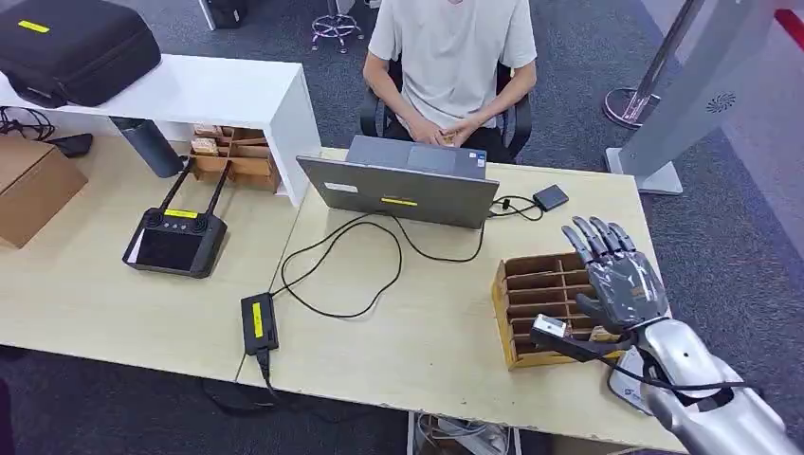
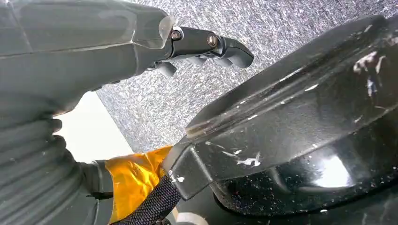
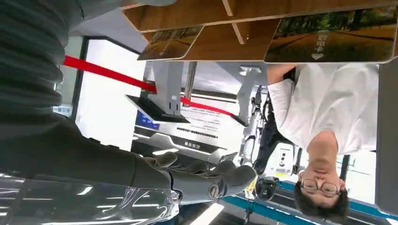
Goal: Pass the card to the sensor for recognition and then transmit it.
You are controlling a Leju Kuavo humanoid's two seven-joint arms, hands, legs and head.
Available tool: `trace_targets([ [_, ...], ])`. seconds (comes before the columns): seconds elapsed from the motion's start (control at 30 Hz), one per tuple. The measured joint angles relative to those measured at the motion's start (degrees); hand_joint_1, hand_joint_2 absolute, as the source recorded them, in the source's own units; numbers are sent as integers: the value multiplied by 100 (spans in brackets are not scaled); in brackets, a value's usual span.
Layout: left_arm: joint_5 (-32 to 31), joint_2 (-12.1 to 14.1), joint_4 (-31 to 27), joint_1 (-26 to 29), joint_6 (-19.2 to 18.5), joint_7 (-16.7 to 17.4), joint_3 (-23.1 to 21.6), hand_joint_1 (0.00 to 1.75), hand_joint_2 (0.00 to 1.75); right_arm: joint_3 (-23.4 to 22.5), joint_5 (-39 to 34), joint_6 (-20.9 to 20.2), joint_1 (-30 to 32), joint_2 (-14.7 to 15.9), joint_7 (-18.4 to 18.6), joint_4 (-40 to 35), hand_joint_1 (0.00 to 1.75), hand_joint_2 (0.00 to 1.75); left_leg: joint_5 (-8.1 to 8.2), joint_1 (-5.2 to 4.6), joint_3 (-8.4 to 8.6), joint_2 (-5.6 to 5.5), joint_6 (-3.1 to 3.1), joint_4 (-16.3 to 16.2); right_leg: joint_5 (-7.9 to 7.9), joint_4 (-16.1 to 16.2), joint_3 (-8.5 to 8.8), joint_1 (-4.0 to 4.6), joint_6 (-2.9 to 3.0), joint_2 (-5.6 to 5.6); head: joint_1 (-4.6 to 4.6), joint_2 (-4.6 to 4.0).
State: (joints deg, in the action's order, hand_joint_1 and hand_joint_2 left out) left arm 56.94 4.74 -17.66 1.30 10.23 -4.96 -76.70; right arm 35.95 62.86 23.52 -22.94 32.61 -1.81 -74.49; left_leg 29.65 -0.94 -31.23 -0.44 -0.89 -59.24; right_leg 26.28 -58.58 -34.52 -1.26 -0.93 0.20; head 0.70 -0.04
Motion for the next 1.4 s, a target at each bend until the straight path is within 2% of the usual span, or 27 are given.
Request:
trace_targets([
  [0.53, 0, 0, 0, -1, 0, 2, -4, 0, 175, 2, 76, -105, -28, -85, -9, 155, 0, 175, 0, 0, -1, 0, 0, 0, 0, -1, 0, 0, 0, 0, 0, 0],
  [1.4, 109, 0, 0, -10, -6, 15, -42, 0, 175, 4, 151, -42, -369, -267, 39, 741, 0, 175, 0, 0, 1, 0, 0, 0, 0, 0, 0, 0, 0, 0, 0, 0],
])
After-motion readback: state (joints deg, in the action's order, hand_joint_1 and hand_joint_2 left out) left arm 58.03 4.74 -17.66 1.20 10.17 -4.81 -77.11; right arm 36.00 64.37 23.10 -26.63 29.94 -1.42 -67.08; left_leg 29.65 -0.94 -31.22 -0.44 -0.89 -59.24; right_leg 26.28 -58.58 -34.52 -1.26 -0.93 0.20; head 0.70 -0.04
